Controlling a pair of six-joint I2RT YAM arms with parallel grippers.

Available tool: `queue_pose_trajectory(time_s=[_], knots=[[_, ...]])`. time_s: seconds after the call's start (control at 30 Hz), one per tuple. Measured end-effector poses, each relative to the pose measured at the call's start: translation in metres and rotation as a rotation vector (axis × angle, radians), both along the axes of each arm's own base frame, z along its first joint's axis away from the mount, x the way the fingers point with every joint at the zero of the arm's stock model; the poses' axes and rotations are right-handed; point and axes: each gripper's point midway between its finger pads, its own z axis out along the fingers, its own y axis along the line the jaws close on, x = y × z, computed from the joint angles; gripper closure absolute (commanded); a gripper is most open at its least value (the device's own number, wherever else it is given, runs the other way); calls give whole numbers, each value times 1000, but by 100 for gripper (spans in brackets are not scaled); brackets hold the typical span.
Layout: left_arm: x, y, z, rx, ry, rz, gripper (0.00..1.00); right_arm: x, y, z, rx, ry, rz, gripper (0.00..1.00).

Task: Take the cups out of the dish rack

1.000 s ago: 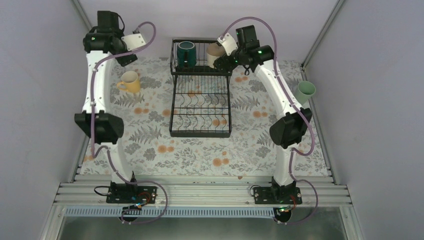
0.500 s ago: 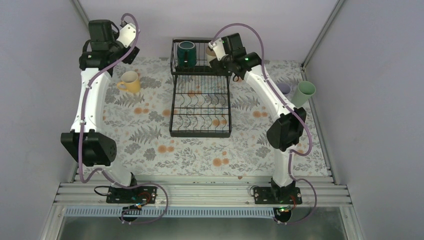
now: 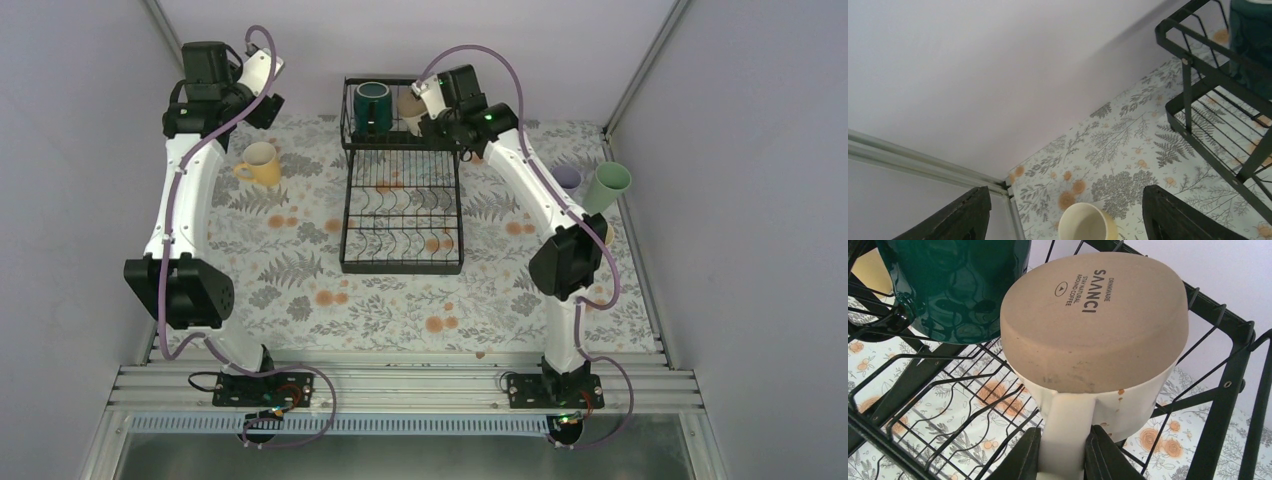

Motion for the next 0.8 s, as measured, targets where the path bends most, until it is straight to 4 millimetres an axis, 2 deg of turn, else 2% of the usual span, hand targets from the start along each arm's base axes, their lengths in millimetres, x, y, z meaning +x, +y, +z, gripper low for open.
queue_pose_trajectory(time_s=[0.07,0.23,0.4,0.57,0.67,0.8], knots=[[0,-3,0,-11,1,-12,24,0,1,-2,-1,4,7,97],[-7,-16,2,-53,-5,-58,24,0,1,1,-3,2,10,97],[-17,-39,19,-87,-40,-120,23,-2,0,3,-9,3,17,97],[-32,-64,47,-154,-100,-206,15,1,-1,8,7,-10,26,97],[-41,-78,68,-229,-149,-272,13,3,-5,21,35,-37,30,97],[-50,-98,84,-353,-173,-376,13,2,-14,54,90,-101,35,97]])
